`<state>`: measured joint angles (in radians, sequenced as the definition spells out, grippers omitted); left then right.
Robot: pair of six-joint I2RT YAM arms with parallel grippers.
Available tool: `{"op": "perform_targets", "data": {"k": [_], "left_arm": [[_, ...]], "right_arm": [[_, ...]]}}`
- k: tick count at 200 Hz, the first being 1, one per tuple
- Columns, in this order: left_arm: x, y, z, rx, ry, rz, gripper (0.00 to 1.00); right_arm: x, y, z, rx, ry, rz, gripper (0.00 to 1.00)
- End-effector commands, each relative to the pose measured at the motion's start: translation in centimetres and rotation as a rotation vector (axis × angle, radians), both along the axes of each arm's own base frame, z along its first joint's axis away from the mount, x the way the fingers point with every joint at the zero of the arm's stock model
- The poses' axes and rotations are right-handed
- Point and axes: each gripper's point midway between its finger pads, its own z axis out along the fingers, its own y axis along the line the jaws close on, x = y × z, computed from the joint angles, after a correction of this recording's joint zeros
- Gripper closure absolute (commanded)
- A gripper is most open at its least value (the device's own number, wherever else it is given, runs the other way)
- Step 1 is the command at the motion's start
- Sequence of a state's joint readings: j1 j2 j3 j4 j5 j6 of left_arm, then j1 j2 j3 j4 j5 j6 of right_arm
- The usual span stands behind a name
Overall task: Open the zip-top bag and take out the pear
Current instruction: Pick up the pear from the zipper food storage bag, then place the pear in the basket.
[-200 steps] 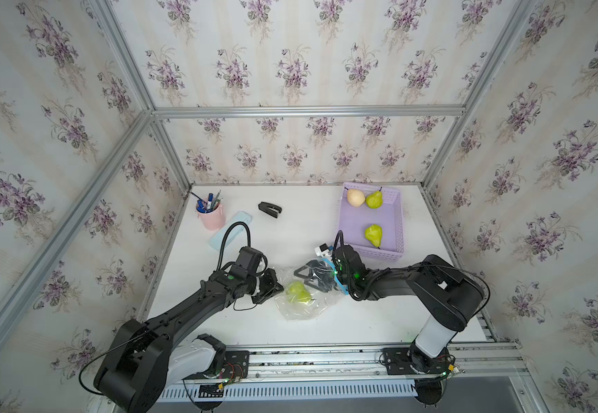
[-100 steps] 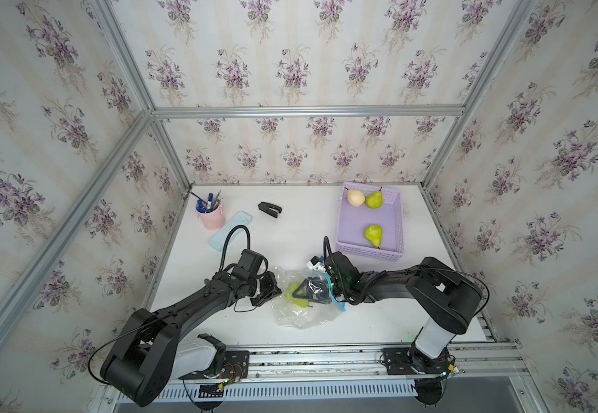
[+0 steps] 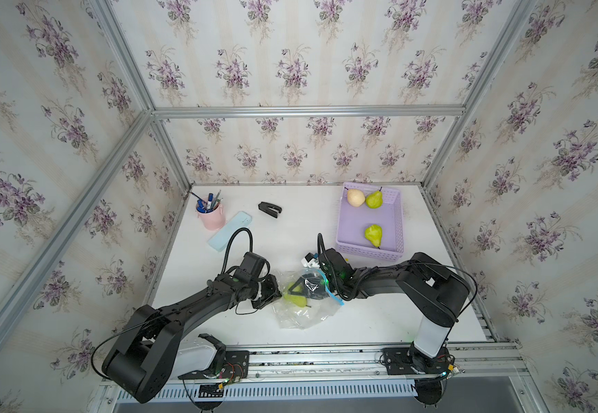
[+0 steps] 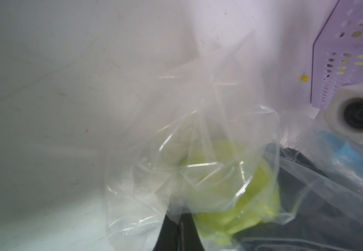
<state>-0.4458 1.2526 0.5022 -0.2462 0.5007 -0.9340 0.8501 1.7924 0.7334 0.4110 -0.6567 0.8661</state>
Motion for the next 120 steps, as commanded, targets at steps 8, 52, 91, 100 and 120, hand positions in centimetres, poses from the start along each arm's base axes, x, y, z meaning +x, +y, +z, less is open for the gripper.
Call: {"op": "perform_targets", "data": {"k": [8,52,91,100,120], "left_arm": [[1.1,1.3,0.3,0.0,-0.021,0.039,0.96],[3.2,4.9,1.0,0.018,-0.027,0.104,0.97],[5.4,7.1,0.6,0.049,-0.016,0.119,0.98],[6.0,7.4,0.6,0.052,-0.014,0.123,0.98],[7.8,8.3,1.5,0.052,-0.048,0.148,0.98]], "right_arm": [[0.2,-1.8,1.0,-0.056,-0.016,-0.006,0.49],[2.8,-8.6,3.7,-0.157,-0.002,-0.105,0.53],[8.2,-14.8,8.5,-0.13,-0.052,-0.299,0.53],[9.7,-16.4,9.5,-0.12,-0.059,-0.357,0.53],[13.7,-20.3,11.4,-0.104,-0.093,-0.5,0.53]]}}
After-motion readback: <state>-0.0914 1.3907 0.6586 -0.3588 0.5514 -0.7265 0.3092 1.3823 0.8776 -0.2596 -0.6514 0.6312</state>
